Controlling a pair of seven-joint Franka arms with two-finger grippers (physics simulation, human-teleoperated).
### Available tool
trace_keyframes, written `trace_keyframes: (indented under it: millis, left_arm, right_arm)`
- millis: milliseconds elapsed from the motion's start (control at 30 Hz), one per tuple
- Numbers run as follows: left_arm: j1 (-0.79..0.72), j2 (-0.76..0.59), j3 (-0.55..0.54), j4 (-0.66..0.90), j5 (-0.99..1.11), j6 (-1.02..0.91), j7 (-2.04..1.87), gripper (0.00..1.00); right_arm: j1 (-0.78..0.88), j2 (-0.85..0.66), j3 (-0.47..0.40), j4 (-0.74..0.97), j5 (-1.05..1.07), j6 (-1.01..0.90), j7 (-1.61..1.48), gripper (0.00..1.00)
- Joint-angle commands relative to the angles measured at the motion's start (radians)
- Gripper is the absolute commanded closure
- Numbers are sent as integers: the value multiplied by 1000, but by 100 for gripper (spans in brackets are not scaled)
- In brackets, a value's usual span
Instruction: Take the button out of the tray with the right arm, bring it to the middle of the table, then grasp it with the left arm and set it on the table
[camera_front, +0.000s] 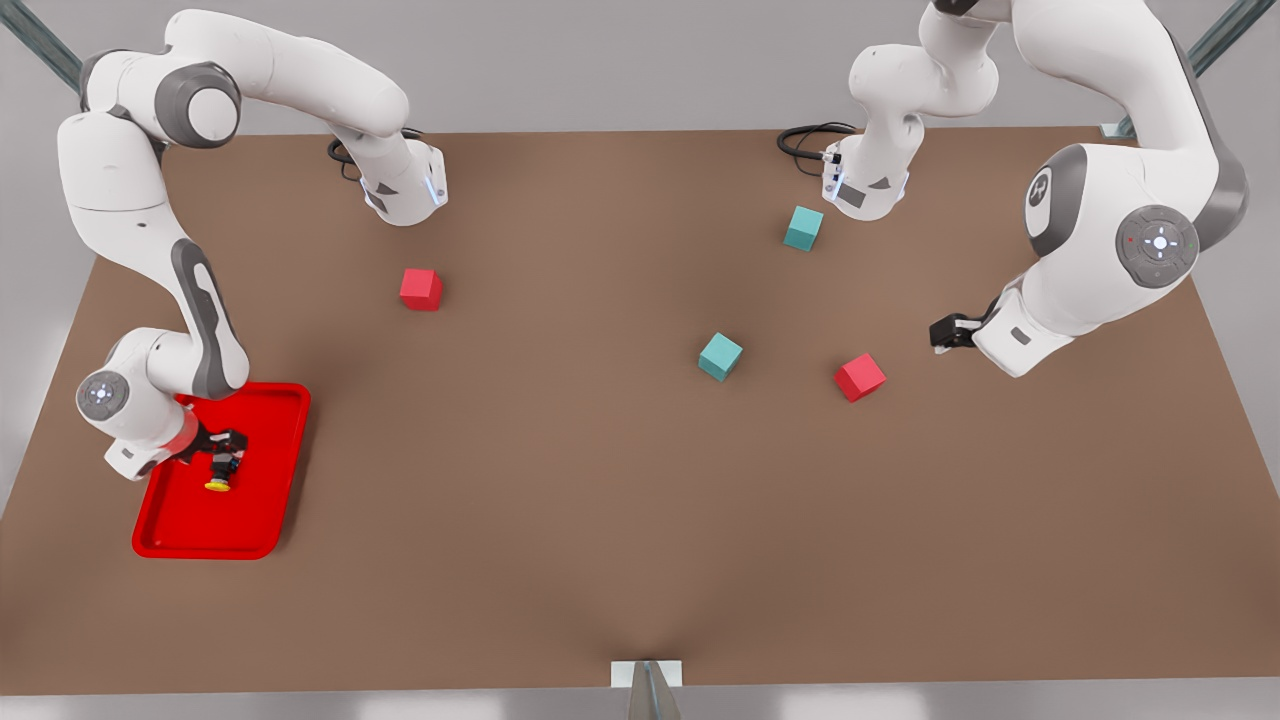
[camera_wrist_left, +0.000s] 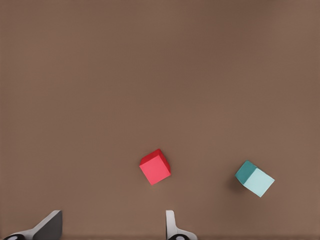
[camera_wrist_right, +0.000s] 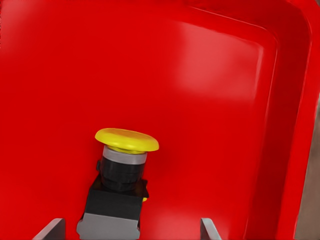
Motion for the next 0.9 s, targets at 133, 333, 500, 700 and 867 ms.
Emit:
trace_keyframes:
  millis: [133,333,500,700,867]
  left_arm:
    - [0,-1,0,0,1,-8,1,0]
    - [-20,-1,2,0,1,-8,1,0]
    - [-20,-1,2,0,1,-10,1,0]
    - [-20,-1,2,0,1,-10,1,0]
    - [-20,-1,2,0,1,-10,1,0]
  right_arm:
    - [-2,-5,1,-55,-9,25,-123,0]
    - [-11,-3,0,-52,-9,7,-123,60]
    - [-7,-3,3,-49,-9,4,-129,62]
    - [-7,-3,4,-49,-6,4,-126,61]
    - [-5,-3,6,-49,-1,2,-124,60]
